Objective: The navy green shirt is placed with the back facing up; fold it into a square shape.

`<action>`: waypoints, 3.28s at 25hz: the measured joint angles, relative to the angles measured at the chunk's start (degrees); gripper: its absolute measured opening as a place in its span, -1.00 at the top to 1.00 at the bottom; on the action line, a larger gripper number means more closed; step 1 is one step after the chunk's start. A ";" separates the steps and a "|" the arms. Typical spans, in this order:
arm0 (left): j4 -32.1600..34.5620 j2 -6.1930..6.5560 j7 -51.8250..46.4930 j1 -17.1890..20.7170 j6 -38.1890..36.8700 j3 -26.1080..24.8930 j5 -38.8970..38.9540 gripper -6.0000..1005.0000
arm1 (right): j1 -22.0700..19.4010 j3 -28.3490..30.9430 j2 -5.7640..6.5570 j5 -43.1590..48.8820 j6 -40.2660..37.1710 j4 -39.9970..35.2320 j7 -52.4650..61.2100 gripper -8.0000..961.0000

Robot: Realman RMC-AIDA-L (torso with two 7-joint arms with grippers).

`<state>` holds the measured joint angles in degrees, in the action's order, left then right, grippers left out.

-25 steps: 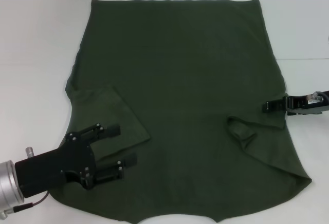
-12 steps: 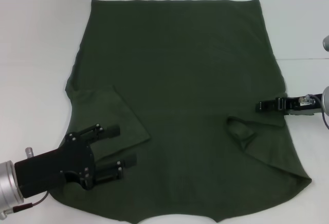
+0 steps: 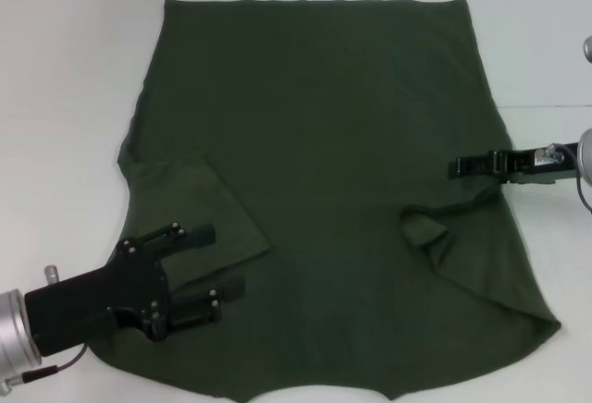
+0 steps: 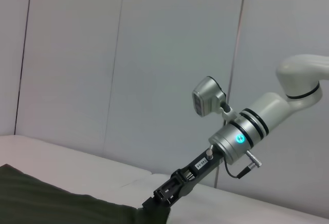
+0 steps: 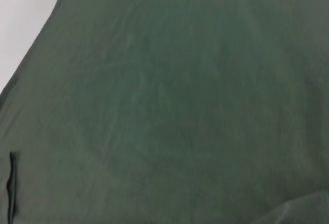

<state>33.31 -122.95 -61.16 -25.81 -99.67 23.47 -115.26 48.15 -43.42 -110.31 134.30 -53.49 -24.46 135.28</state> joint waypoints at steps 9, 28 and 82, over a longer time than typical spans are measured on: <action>0.00 0.00 -0.10 -0.10 -0.09 -0.10 0.04 -0.60 | 0.71 0.44 1.25 -0.21 -3.01 -0.83 0.15 -0.79; 0.00 0.02 0.12 0.24 -0.09 -0.27 0.04 -0.60 | 2.21 0.70 1.31 -9.48 -4.63 -2.79 -0.42 -0.79; -0.16 -0.04 0.53 -0.03 0.16 0.17 0.04 -0.60 | 0.47 -1.06 4.15 4.18 -9.90 -0.19 9.56 -0.79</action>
<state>33.15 -123.00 -60.64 -25.85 -99.51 23.64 -115.22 48.62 -44.47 -106.16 138.48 -63.38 -24.65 144.84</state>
